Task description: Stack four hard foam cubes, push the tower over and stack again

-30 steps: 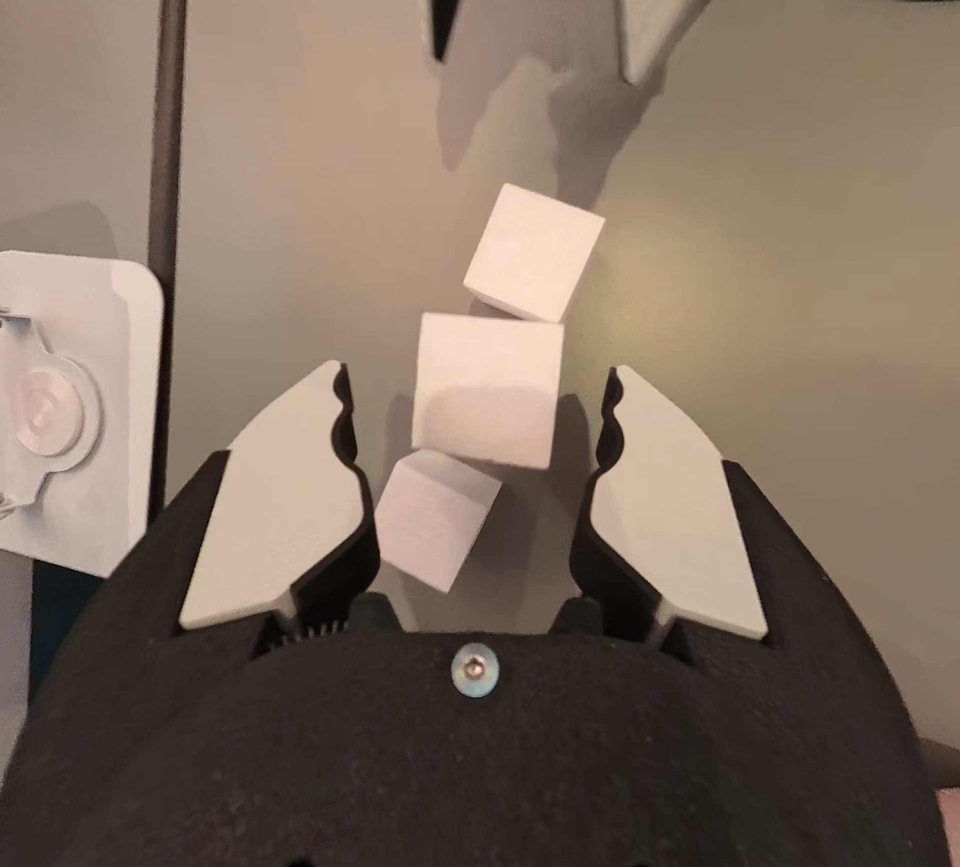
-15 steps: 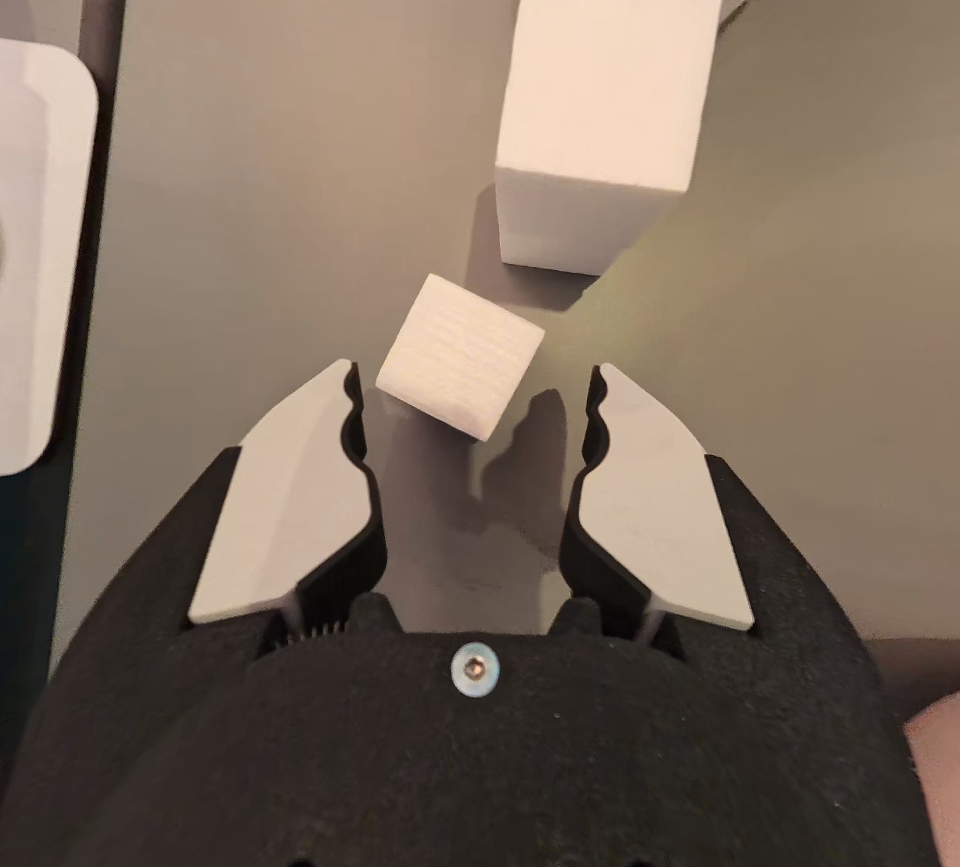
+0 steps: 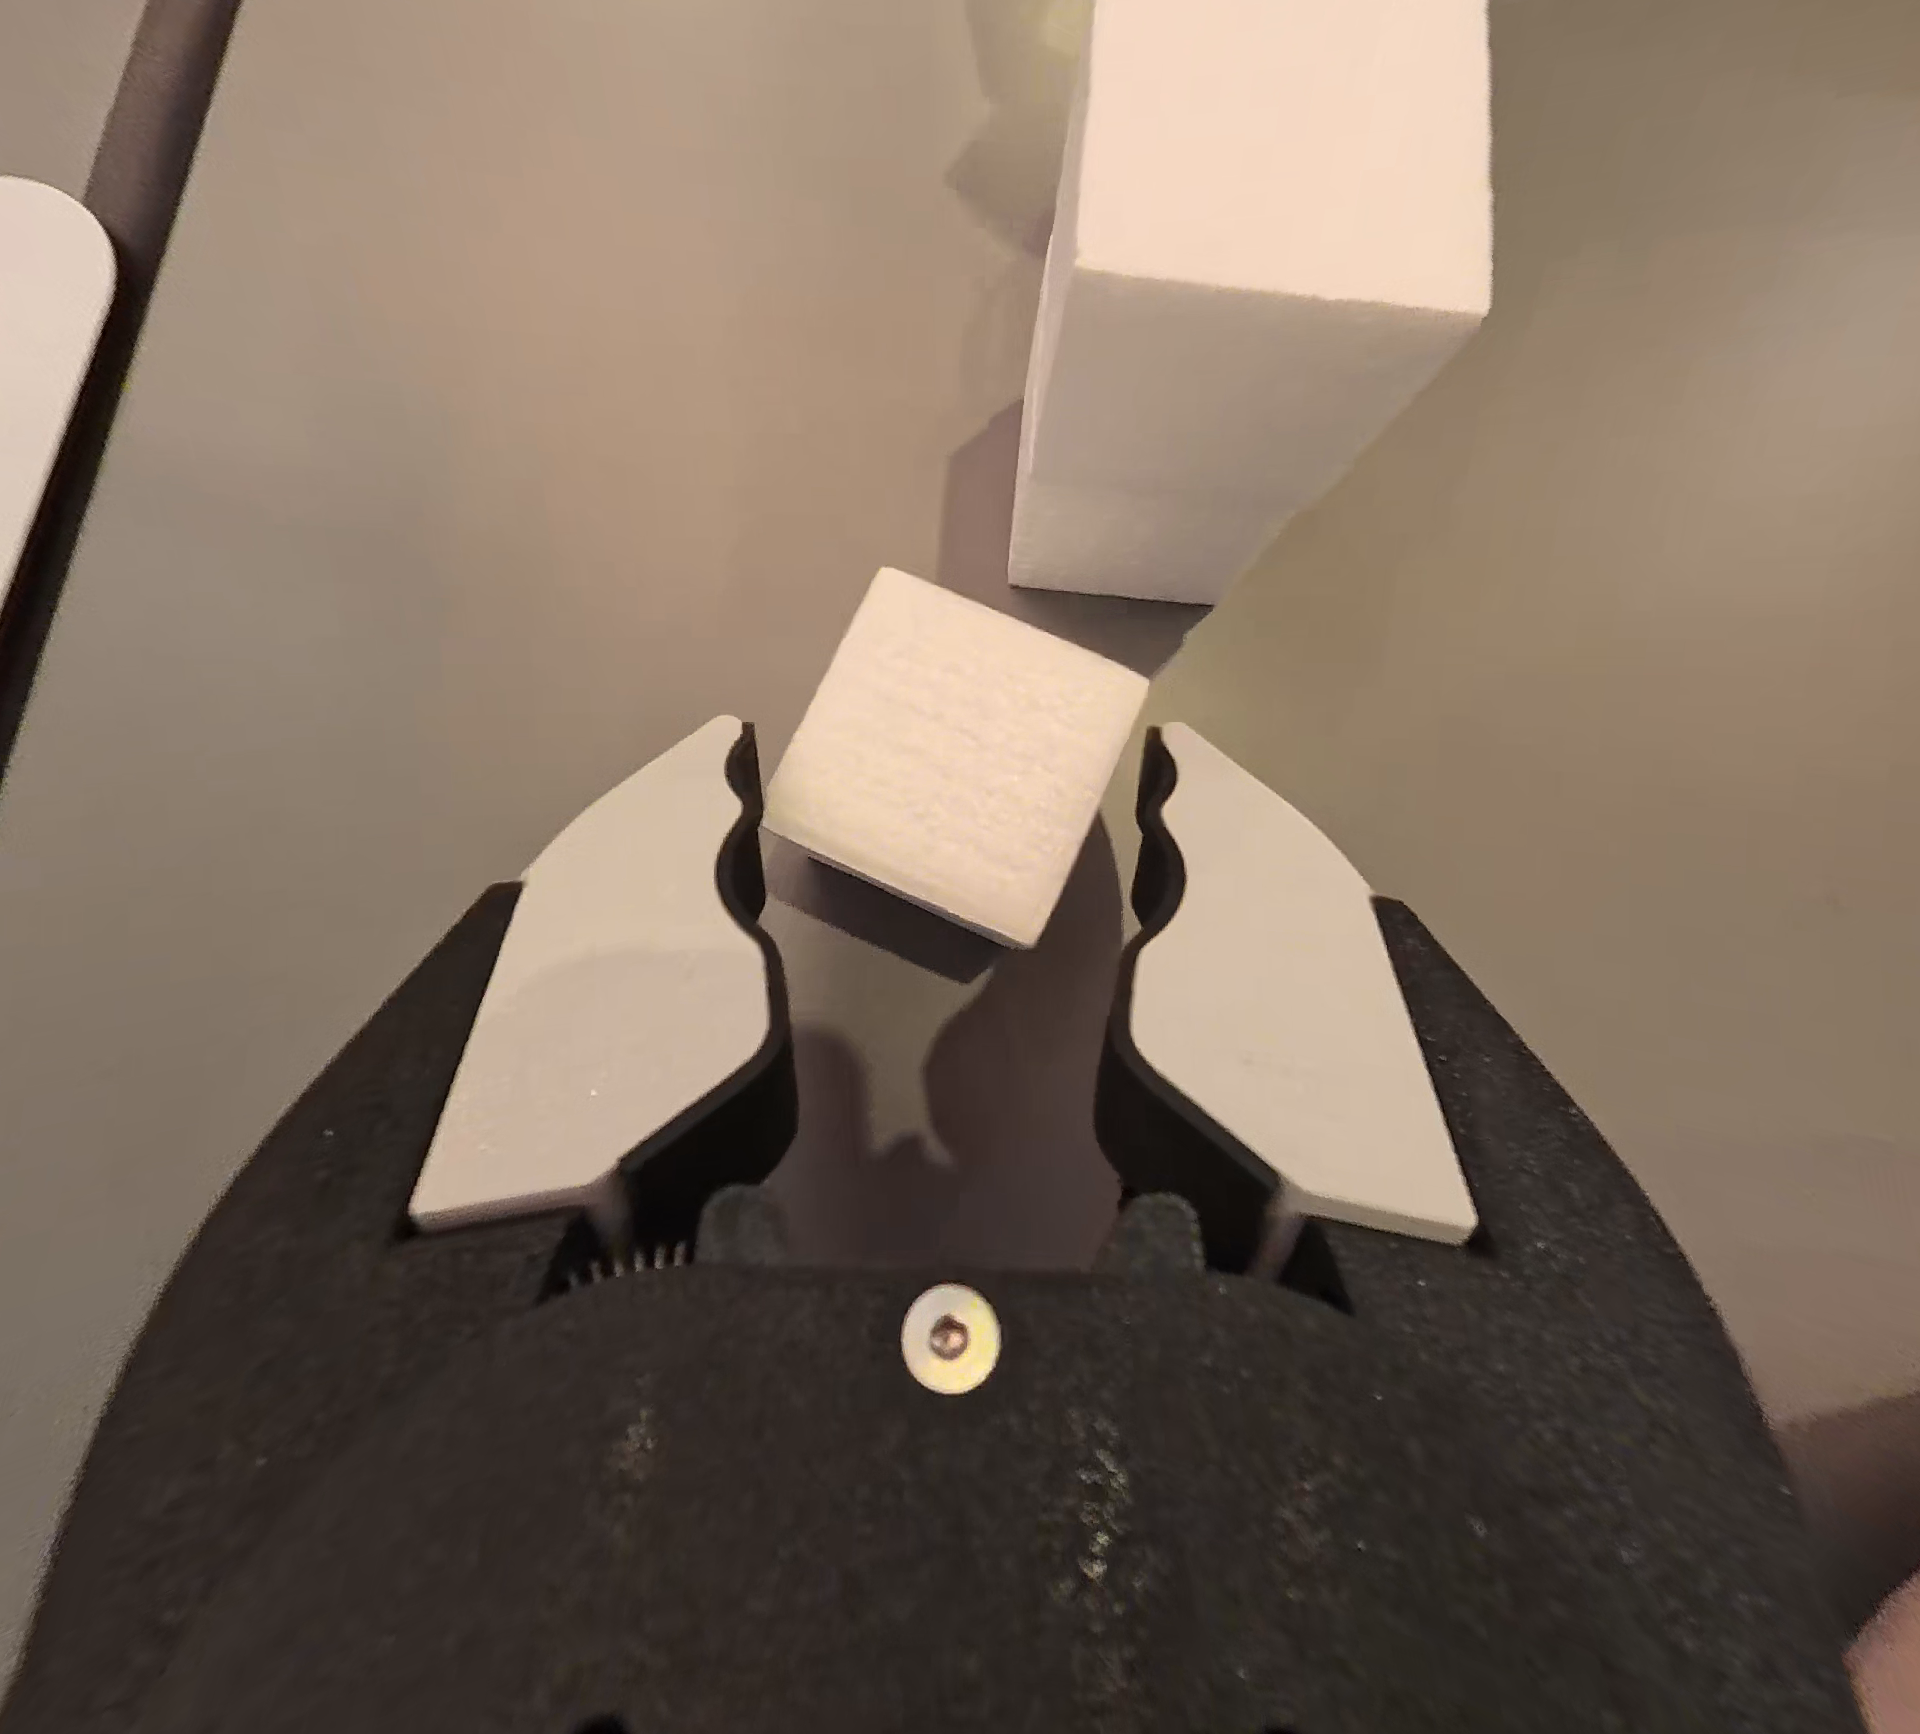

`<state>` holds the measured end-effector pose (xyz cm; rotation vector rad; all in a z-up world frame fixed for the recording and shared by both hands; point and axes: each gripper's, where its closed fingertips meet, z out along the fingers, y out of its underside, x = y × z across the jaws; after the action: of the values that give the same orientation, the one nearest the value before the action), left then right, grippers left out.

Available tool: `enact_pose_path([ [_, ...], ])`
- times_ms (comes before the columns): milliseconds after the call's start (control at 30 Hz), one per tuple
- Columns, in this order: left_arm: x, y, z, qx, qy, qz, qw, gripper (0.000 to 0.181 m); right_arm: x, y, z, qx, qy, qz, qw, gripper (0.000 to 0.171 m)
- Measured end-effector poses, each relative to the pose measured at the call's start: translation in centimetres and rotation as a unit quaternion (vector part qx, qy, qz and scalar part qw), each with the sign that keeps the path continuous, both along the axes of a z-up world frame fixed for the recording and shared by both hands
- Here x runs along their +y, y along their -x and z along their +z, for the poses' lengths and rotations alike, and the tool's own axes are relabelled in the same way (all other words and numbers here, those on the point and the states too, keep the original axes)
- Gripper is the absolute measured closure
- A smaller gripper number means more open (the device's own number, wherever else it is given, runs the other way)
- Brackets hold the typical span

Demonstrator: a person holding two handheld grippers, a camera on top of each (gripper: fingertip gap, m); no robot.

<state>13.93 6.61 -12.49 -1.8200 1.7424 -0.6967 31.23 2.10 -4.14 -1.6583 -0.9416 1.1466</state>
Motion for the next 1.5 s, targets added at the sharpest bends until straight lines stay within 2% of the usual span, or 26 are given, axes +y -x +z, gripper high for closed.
enact_pose_path([
  [100, -0.3, -0.2, -0.1, 0.0, 0.005, -0.006, 1.0, 0.113, -0.4, 0.9, 3.9, 0.095, -0.022, 0.015, 0.995, 0.118],
  [167, -0.3, -0.1, -0.1, 0.005, -0.003, -0.009, 1.0, 0.114, -0.3, 2.1, 5.6, 0.119, -0.048, 0.005, 0.992, 0.118],
  [367, -0.4, 0.4, 0.1, 0.026, -0.015, -0.01, 1.0, 0.116, -0.6, 6.8, 8.2, 0.043, -0.132, 0.061, 0.988, 0.118],
  [533, -0.5, 1.6, 2.0, 0.04, -0.044, 0.005, 0.998, 0.116, -0.1, 9.2, 7.4, -0.074, -0.148, 0.126, 0.978, 0.118],
  [733, -1.4, 3.6, 5.0, 0.031, -0.06, 0.031, 0.997, 0.115, 0.4, 10.6, 3.9, -0.197, -0.124, 0.154, 0.96, 0.117],
  [1100, -1.6, 3.9, 8.4, 0.006, -0.116, 0.051, 0.992, 0.115, 0.3, 11.5, 2.1, -0.222, -0.096, 0.163, 0.957, 0.117],
  [1500, -1.9, 3.4, 9.3, 0.012, -0.137, 0.054, 0.989, 0.116, 0.7, 11.4, 1.8, -0.21, -0.088, 0.162, 0.96, 0.117],
])
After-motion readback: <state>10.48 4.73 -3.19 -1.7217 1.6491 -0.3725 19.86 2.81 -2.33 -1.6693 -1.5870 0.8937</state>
